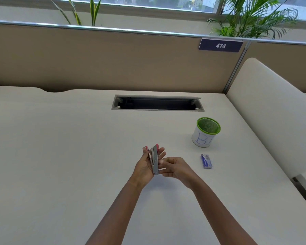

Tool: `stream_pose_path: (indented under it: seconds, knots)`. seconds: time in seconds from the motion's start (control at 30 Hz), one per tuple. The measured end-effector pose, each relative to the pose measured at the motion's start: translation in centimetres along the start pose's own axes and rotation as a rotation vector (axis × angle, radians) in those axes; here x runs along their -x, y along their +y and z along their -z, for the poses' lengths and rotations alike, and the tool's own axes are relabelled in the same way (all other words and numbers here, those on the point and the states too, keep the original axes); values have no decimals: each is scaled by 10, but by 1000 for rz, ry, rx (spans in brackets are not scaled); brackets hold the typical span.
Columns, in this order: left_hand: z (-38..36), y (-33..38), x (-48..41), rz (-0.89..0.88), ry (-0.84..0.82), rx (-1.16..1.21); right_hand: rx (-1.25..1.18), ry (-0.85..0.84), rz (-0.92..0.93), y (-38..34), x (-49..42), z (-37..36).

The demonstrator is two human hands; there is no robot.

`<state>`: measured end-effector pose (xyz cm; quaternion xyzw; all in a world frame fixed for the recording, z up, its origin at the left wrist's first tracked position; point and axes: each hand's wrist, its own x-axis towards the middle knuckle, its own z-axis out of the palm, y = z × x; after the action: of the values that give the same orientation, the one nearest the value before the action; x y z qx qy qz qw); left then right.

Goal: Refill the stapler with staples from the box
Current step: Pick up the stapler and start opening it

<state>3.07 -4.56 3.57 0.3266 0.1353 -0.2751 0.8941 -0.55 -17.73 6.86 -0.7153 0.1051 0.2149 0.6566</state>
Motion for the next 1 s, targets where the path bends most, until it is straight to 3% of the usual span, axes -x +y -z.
stream_pose_path:
  seconds: [0.13,0.33,0.47,0.6,0.73,1.0]
  knots:
    - [0,-1,-2,-6,-2,54,-3,32,35,-2,0,-2]
    - [-9,-5,-1,-29,1,-99,125,397,204,-4,-3,-7]
    - [-16,-7,4,-53,-4,-319,296,414,332,-7,-2,-8]
    - [-21,-10,7,-70,-11,-481,353,404,325,-8,-2,-7]
    - [-25,-12,6,-167,108,-602,355,377,310,-12,-3,-8]
    - [-34,-15,-3,-215,287,-724,614,467,329,-21,-6,-22]
